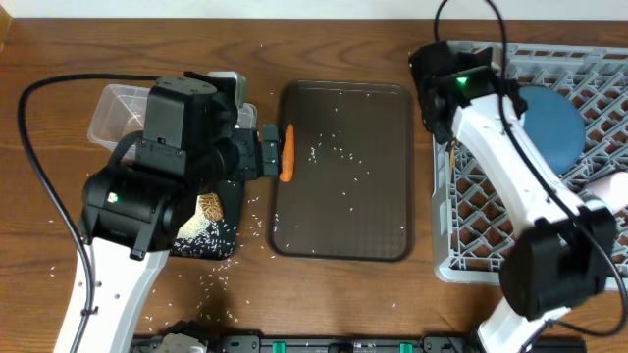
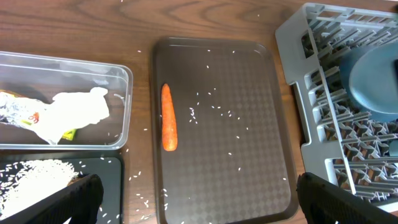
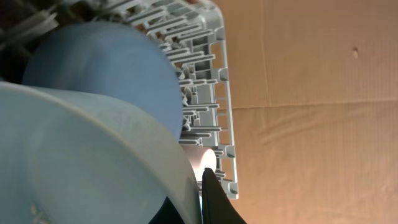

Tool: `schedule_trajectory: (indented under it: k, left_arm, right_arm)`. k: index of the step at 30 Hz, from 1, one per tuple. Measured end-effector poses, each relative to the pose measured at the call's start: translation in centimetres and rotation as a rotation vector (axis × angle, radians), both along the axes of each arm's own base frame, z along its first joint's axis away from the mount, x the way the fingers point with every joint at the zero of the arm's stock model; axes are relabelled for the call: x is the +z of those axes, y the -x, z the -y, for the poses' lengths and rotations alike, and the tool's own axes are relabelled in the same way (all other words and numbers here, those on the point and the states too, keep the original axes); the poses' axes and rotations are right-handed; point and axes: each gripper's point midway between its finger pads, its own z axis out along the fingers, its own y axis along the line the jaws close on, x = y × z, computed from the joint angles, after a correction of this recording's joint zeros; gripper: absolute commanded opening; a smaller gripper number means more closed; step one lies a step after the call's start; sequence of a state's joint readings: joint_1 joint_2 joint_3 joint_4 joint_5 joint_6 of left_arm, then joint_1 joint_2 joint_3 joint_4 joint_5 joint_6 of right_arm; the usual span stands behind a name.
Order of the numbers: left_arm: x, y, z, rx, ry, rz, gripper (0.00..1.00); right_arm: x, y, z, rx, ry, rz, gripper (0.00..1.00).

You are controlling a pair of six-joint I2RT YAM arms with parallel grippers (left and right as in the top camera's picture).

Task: Sort waste into correct bins and load items into the dishwasher rack
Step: 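Lower the bowl into the dish rack and open the right gripper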

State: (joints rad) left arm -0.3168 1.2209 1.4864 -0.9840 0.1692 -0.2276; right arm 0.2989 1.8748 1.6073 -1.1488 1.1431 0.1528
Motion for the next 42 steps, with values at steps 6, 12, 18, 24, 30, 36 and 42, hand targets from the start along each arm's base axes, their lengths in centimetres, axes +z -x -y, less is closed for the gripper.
schedule_trajectory:
  k: [6, 12, 18, 24, 30, 36, 42]
  left_arm:
    - [-0.1, 0.0, 0.0, 0.000, -0.001, -0.002, 0.99]
    - [-0.1, 0.0, 0.0, 0.000, -0.001, -0.002, 0.99]
    - [-0.1, 0.0, 0.0, 0.000, 0.000, -0.002, 0.99]
    - [-0.1, 0.0, 0.0, 0.000, -0.001, -0.003, 0.99]
    - [-0.1, 0.0, 0.0, 0.000, -0.001, -0.003, 1.00]
    - [-0.1, 0.0, 0.0, 0.000, -0.001, -0.003, 1.00]
    - [-0.1, 0.0, 0.0, -0.001, -0.001, -0.002, 0.98]
  right_arm:
    - [-1.8, -0.8, 0.1, 0.012, 0.083, -0.089, 0.01]
    - [-1.4, -0.8, 0.3, 0.026, 0.126, -0.121, 0.01]
    - [-1.2, -0.9, 0.3, 0.035, 0.141, -0.137, 0.01]
    - [-1.1, -1.1, 0.7, 0.039, 0.154, -0.157, 0.01]
    - [-1.2, -1.0, 1.0, 0.036, 0.150, -0.170, 0.01]
    - [-1.2, -1.1, 0.5, 0.051, 0.153, -0.176, 0.01]
    - [-1.3, -1.4, -1.4, 0.096, 0.151, -0.159, 0.01]
